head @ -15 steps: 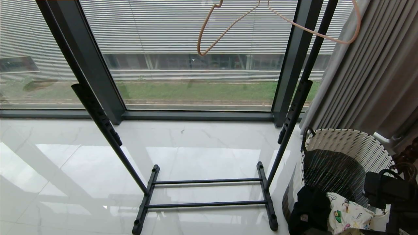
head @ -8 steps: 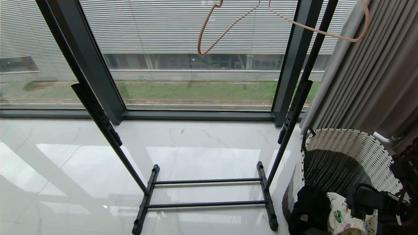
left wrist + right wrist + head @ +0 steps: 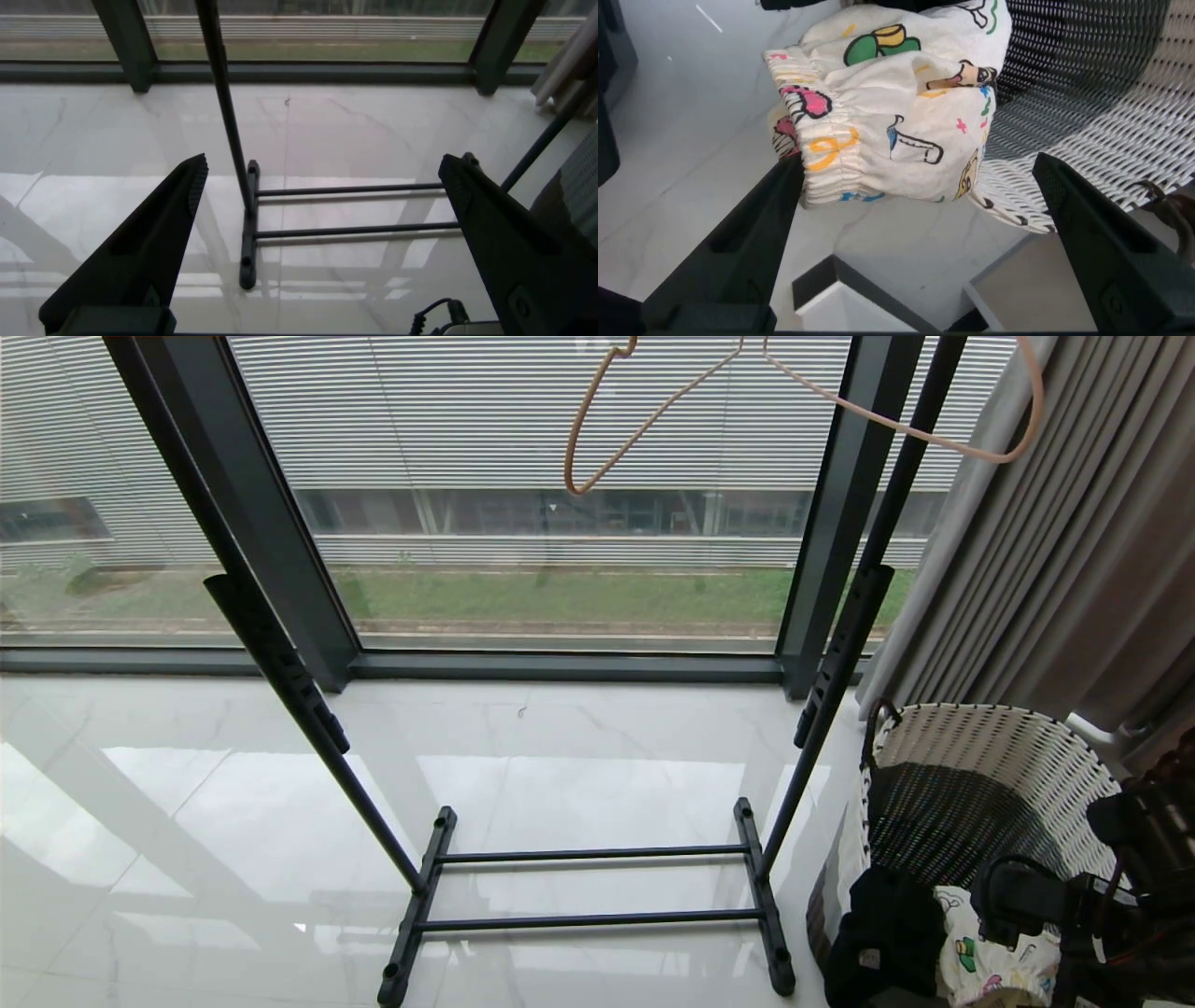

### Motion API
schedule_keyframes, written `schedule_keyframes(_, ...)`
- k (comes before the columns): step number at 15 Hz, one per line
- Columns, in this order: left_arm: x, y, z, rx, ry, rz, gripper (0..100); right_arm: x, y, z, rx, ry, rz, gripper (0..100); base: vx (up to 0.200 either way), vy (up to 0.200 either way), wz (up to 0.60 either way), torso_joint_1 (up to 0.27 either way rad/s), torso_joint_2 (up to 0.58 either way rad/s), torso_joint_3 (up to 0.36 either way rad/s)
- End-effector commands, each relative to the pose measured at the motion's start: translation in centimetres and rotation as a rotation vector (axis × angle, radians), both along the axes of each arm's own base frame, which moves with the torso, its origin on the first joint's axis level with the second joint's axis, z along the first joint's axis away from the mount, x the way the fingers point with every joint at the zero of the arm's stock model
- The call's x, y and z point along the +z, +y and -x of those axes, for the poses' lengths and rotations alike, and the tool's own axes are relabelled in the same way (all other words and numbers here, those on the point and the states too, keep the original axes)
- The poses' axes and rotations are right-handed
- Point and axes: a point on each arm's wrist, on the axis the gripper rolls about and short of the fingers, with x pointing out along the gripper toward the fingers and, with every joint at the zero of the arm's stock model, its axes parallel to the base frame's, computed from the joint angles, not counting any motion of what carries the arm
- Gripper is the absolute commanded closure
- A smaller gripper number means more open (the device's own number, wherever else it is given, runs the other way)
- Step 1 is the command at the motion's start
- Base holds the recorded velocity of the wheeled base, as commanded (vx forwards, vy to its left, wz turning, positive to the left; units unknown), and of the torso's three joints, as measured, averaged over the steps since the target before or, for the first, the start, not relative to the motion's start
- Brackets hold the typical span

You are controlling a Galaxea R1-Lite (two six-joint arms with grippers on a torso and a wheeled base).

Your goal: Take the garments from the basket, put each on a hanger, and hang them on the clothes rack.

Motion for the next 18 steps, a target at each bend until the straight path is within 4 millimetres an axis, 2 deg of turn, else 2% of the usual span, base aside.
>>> schedule_keyframes(1, 0.0, 0.0, 0.0, 0.0, -0.001, 0.0, 0, -0.1, 0.0, -0.1, -0.003, 0.005, 0.003, 0, 0.0, 0.0, 0.0, 0.0, 0.0, 0.0)
schedule_keyframes(7, 0.0, 0.0, 0.0, 0.0, -0.001, 0.0, 0, -1.9, 0.0, -0.2, -0.006, -0.06, -0.009, 0, 0.0, 0.0, 0.0, 0.0, 0.0, 0.0)
schedule_keyframes(11, 0.0, 0.0, 0.0, 0.0, -0.001, 0.0, 0, -1.8, 0.0, -0.2, -0.007, -0.083, -0.015, 0, 0.0, 0.0, 0.0, 0.0, 0.0, 0.0)
schedule_keyframes(12, 0.0, 0.0, 0.0, 0.0, -0.001, 0.0, 0, -1.8, 0.0, -0.3, -0.009, -0.086, -0.016, 100, 0.0, 0.0, 0.0, 0.0, 0.0, 0.0)
schedule_keyframes(18, 0.0, 0.0, 0.0, 0.0, -0.001, 0.0, 0, -1.4, -0.1, -0.1, -0.013, -0.105, -0.013, 100, 0.0, 0.0, 0.0, 0.0, 0.0, 0.0)
